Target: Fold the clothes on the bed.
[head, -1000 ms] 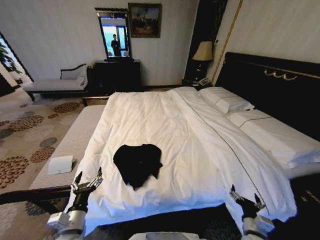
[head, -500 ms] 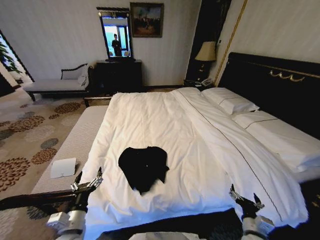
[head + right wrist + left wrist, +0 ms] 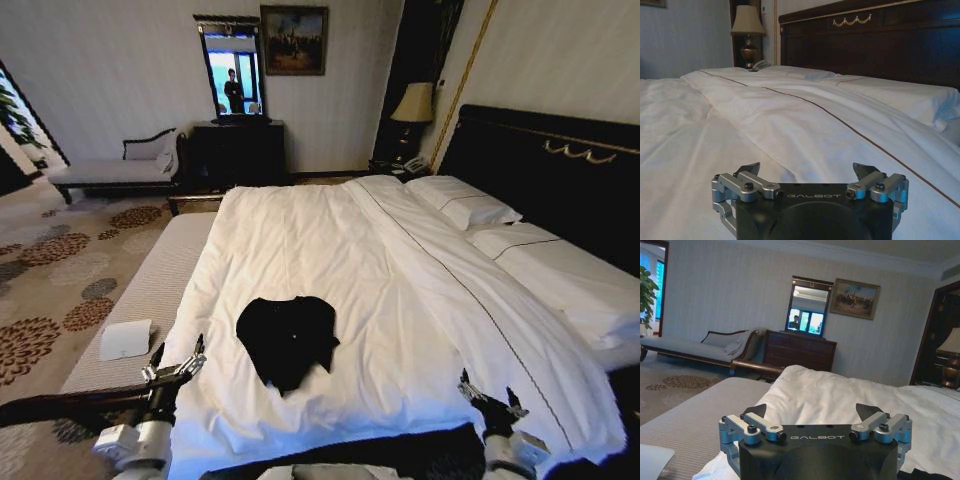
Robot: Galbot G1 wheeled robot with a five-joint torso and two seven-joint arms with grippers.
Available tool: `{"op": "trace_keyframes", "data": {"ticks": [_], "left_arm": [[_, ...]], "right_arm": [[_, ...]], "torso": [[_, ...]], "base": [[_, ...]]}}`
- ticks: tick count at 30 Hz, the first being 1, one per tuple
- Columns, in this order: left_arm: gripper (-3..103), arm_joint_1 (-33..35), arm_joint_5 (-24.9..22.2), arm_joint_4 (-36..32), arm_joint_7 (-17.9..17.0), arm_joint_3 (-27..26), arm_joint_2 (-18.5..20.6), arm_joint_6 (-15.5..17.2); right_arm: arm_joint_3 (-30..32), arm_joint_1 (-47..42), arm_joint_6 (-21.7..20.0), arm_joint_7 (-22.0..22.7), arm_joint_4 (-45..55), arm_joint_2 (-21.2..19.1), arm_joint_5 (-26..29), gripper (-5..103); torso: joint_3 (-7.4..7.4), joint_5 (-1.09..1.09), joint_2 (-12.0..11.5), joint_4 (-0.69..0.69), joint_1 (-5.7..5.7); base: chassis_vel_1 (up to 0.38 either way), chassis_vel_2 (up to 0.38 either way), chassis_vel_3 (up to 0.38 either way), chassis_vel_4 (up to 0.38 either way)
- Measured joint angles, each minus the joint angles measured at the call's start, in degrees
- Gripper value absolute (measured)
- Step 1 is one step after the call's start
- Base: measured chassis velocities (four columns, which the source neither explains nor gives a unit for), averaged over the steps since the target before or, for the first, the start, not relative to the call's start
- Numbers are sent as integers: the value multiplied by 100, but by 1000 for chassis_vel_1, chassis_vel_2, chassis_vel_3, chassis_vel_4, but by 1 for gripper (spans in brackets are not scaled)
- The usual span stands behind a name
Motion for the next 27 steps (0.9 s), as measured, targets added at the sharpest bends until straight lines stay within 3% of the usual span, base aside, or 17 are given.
{"op": "trace_keyframes", "data": {"ticks": [8, 10, 16, 22, 24, 27], "left_arm": [[100, 41, 23, 120, 5, 0, 5, 3], [100, 56, 30, 173, 19, 28, 1, 20], [100, 66, -23, 222, 67, 45, -3, 38], [100, -37, -11, 495, 96, 89, 111, 54], [100, -208, 155, 626, 75, 240, 143, 168], [100, -339, 300, 685, 46, 391, 209, 260]], "right_arm": [[-279, -41, -218, 24, 366, -282, 240, 100], [-506, 14, -492, 15, 627, -597, 438, 100], [-825, 332, -880, 32, 787, -1130, 224, 100], [-1232, 484, -1342, 0, 873, -1737, 1047, 100], [-1552, 640, -1684, -60, 818, -2463, 1809, 100], [-1757, 823, -1931, -97, 766, -2936, 2336, 100]], "torso": [[0, 0, 0, -1, -1], [0, -1, 1, 0, -1], [0, 2, 0, 1, 0], [0, 1, 0, 0, -1], [0, 0, 0, -1, -1], [0, -1, 0, 1, -1]], "base": [[0, 0, 0, 0], [0, 0, 0, 0], [0, 0, 0, 0], [0, 0, 0, 0], [0, 0, 0, 0], [0, 0, 0, 0]]}}
